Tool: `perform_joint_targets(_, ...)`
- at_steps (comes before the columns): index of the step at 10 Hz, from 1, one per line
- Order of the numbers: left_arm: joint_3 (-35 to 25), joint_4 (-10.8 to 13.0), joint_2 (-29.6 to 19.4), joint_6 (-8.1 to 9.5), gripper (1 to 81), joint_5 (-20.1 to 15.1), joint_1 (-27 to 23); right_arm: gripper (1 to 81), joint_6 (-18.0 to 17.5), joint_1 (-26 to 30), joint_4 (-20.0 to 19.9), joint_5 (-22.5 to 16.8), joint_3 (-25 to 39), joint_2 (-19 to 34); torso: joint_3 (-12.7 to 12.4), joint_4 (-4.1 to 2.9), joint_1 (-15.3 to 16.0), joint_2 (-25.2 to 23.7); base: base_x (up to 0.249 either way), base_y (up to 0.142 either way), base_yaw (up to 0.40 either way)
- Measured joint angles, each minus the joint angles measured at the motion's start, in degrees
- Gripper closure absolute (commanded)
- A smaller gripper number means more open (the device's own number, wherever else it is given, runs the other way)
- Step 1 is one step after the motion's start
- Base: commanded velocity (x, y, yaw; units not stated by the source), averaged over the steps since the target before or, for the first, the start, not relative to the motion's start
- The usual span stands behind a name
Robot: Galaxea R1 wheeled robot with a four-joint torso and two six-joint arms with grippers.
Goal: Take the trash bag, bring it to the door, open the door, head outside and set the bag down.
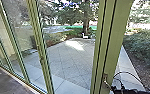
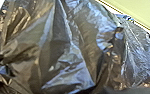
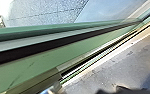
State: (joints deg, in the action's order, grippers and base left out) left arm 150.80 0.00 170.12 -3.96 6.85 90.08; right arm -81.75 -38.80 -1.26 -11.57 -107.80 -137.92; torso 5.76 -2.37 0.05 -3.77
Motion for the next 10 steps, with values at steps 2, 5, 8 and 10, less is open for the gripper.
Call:
perform_joint_targets(2,0.00,-0.02,-0.16,0.00,81.1,0.04,0.16,1.0,0.38,0.41,-0.11,-0.02,-2.39,-1.13,0.00,0.00,-0.05,-0.02,0.000,0.000,0.000)
perform_joint_targets(5,0.00,-0.02,-0.28,0.02,81.1,0.00,0.30,1.0,1.62,1.24,-0.85,-1.60,-4.88,-2.34,-0.02,0.02,-0.13,-0.06,0.000,0.000,0.000)
perform_joint_targets(8,0.00,-0.21,-0.28,0.02,81.1,0.00,0.33,1.0,1.79,2.34,-0.85,-3.91,-6.19,-2.73,-0.02,0.02,-0.13,-0.06,0.000,0.000,0.000)
perform_joint_targets(10,0.00,-0.24,-0.28,0.02,81.1,0.00,0.35,1.0,1.79,2.65,-0.85,-5.07,-5.81,-2.54,-0.02,0.02,-0.13,-0.06,0.000,0.000,0.000)
